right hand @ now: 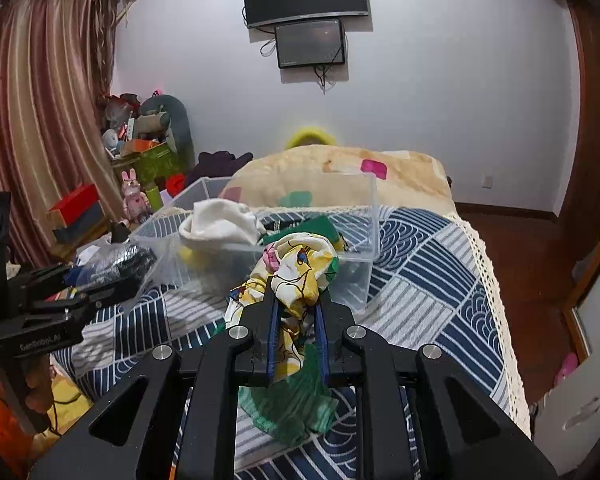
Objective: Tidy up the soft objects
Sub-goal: 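Place the sock bag into the box with the left tool while the right tool drops the scrunchie inside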
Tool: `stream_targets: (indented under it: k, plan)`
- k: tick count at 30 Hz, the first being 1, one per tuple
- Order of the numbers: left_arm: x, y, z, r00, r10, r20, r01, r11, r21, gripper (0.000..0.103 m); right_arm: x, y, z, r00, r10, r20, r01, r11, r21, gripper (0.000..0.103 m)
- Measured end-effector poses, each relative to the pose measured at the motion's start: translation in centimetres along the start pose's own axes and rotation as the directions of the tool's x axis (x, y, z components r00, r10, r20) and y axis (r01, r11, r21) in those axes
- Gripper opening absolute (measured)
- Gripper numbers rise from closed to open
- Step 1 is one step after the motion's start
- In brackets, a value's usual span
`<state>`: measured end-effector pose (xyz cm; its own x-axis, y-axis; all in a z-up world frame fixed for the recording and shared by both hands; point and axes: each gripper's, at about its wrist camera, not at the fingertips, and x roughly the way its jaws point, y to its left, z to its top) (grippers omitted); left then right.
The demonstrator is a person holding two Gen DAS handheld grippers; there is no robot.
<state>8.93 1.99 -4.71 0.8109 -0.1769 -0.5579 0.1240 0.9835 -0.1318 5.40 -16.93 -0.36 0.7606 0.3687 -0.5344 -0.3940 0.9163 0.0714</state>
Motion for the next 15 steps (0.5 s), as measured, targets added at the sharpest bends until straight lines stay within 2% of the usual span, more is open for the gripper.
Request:
stream_targets:
  k: [11,15]
  plan:
    - [-0.5,0.4,4.3,0.992,0.063,0.111,-0.069,0.996,0.05,0.055,0.6,0.7,4.4,0.996,-0.005,0.09,0.008,0.999,-0.032,0.014]
    - [0.4,0.8,5.6,0.991,0.071,0.116,-0.077,0.996,0.051,0.055,1.4,1.0,5.8,0.994,-0.012,0.107,0.017,0.999,-0.044,0.014]
